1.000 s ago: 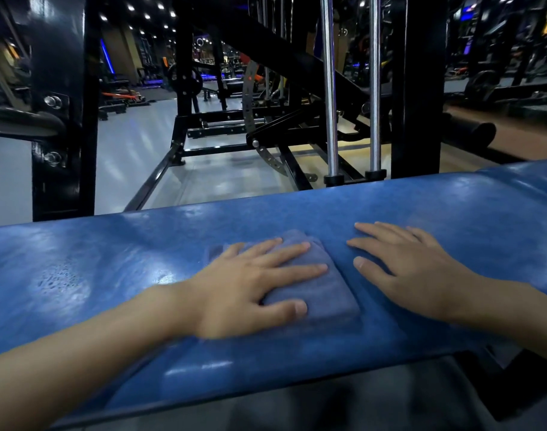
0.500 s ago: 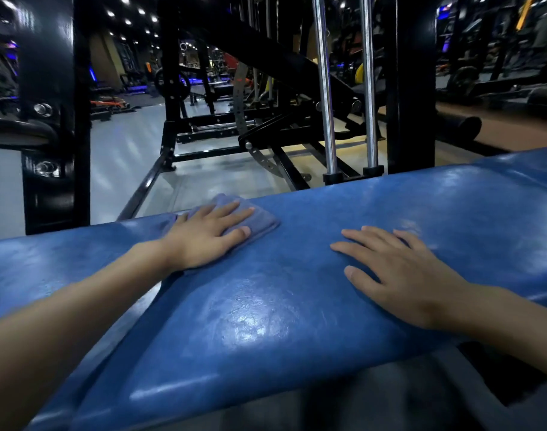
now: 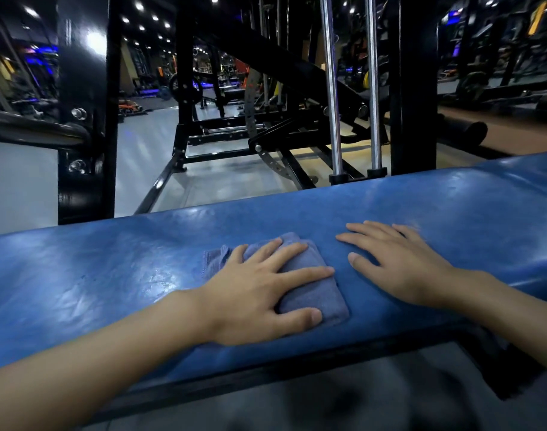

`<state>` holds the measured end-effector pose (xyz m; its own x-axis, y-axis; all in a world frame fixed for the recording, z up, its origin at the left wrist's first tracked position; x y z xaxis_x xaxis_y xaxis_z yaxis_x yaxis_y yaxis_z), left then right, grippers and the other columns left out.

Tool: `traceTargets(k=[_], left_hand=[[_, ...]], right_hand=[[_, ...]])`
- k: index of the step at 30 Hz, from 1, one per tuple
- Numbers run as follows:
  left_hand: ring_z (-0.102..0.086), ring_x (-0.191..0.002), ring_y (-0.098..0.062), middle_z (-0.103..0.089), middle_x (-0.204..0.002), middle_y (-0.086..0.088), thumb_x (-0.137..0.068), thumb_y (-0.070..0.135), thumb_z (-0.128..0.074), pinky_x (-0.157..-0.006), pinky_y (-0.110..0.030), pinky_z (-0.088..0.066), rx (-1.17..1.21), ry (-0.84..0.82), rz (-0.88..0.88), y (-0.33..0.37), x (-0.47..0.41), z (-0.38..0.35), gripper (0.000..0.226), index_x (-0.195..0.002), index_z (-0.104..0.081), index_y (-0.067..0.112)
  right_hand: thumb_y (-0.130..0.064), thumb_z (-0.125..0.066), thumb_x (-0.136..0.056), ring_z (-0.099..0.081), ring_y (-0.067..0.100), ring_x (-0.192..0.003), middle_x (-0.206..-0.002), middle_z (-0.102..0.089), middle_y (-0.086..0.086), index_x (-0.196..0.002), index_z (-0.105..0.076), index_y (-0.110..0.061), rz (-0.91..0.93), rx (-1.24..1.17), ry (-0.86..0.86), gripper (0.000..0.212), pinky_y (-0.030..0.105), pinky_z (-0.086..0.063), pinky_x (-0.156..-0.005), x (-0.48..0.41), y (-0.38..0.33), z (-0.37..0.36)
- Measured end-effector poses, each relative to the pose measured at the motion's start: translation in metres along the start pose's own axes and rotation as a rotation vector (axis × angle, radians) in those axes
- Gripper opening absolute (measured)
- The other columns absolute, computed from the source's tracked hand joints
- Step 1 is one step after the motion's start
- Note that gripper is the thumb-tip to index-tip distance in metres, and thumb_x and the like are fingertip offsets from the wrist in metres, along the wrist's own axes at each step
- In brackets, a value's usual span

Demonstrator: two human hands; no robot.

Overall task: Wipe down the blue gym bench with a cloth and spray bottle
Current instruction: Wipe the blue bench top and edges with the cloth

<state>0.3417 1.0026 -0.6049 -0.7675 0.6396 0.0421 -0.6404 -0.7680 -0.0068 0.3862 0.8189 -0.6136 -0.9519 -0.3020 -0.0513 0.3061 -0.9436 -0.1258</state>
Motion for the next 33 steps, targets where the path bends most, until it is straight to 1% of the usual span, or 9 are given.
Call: traceTargets(k=[3,6,11,14,18,21,23,29,33], left_hand=[[0.001,-0.152,-0.017,0.004,-0.164,0.016,-0.078,0.084,-0.016,-0.116,-0.053,-0.012,-0.016,-0.009,0.014,-0.01,-0.005,-0.004,0.064,-0.137,0.006,0.072],[-0.001,-0.152,-0.017,0.002,-0.164,0.017,-0.081,0.085,-0.018,-0.117,-0.055,-0.01,0.005,-0.016,0.098,-0.044,-0.022,-0.004,0.062,-0.137,0.004,0.073],[-0.005,-0.152,-0.015,-0.003,-0.164,0.019,-0.071,0.092,-0.01,-0.116,-0.065,-0.007,0.074,-0.02,0.29,-0.138,-0.055,-0.004,0.067,-0.136,-0.002,0.074],[-0.01,-0.152,-0.019,-0.007,-0.164,0.016,-0.073,0.092,-0.011,-0.115,-0.064,-0.011,0.101,-0.003,0.438,-0.197,-0.061,-0.002,0.074,-0.142,-0.009,0.067],[-0.017,-0.149,-0.028,-0.012,-0.164,0.015,-0.074,0.09,-0.005,-0.111,-0.067,-0.015,0.08,0.013,0.526,-0.217,-0.058,-0.004,0.072,-0.142,-0.01,0.066],[-0.012,-0.151,-0.026,-0.007,-0.164,0.018,-0.079,0.083,-0.007,-0.113,-0.066,-0.012,0.089,0.007,0.48,-0.187,-0.047,-0.006,0.068,-0.144,-0.009,0.064],[-0.01,-0.151,-0.023,-0.006,-0.164,0.019,-0.078,0.082,-0.006,-0.114,-0.062,-0.011,0.078,-0.001,0.4,-0.151,-0.032,-0.003,0.068,-0.144,-0.007,0.065],[-0.006,-0.15,-0.024,0.001,-0.165,0.016,-0.081,0.078,-0.007,-0.114,-0.057,-0.011,-0.018,0.033,-0.053,-0.013,0.028,-0.005,0.062,-0.141,0.007,0.068],[-0.008,-0.15,-0.022,0.0,-0.165,0.017,-0.086,0.075,-0.015,-0.112,-0.052,-0.016,-0.001,0.068,-0.113,-0.011,0.031,-0.004,0.06,-0.143,0.001,0.065]], right_hand=[[-0.051,-0.022,-0.099,-0.004,0.008,-0.148,-0.159,-0.02,-0.014,-0.147,-0.029,-0.039,0.01,0.082,0.035,0.05,0.049,0.002,-0.119,-0.001,-0.009,0.007],[-0.053,-0.021,-0.097,-0.011,0.002,-0.146,-0.158,-0.024,-0.015,-0.145,-0.033,-0.04,0.029,-0.112,0.106,0.052,0.047,-0.006,-0.12,-0.003,-0.025,0.02],[-0.064,-0.012,-0.09,0.003,-0.001,-0.146,-0.16,-0.007,-0.024,-0.148,-0.022,-0.044,0.044,-0.09,-0.029,0.062,0.043,0.003,-0.12,0.0,-0.042,-0.008],[-0.067,0.002,-0.077,0.005,-0.003,-0.145,-0.158,-0.005,-0.027,-0.147,-0.019,-0.047,0.042,-0.066,-0.006,0.076,0.041,0.002,-0.12,0.0,-0.043,-0.009],[-0.066,0.002,-0.076,0.004,-0.005,-0.144,-0.157,-0.007,-0.028,-0.147,-0.021,-0.047,0.041,-0.068,0.02,0.077,0.039,0.0,-0.12,0.0,-0.043,-0.008],[-0.066,-0.002,-0.081,0.003,-0.006,-0.144,-0.157,-0.008,-0.028,-0.146,-0.022,-0.048,0.032,-0.057,0.017,0.07,0.039,0.0,-0.12,0.0,-0.043,-0.009],[-0.06,-0.015,-0.094,0.002,-0.005,-0.145,-0.158,-0.009,-0.027,-0.146,-0.023,-0.048,0.021,-0.058,0.003,0.054,0.039,0.001,-0.12,0.0,-0.043,-0.009],[-0.048,-0.028,-0.098,-0.002,-0.004,-0.145,-0.157,-0.014,-0.025,-0.144,-0.029,-0.048,-0.003,-0.076,-0.009,0.046,0.036,0.0,-0.119,-0.003,-0.041,-0.007],[-0.045,-0.033,-0.098,-0.011,-0.003,-0.144,-0.156,-0.025,-0.021,-0.142,-0.036,-0.045,-0.007,-0.082,0.069,0.045,0.039,-0.004,-0.12,-0.008,-0.044,0.004]])
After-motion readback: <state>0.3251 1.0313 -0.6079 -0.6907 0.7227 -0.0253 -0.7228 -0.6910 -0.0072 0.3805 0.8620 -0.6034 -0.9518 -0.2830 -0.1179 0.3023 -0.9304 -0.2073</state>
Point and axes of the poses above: each hand's wrist, its own x-axis away from the middle knuckle, its own z-axis out of the back of the hand, y = z × x, the point moved 8 cm from there along -x, towards the middle knuckle
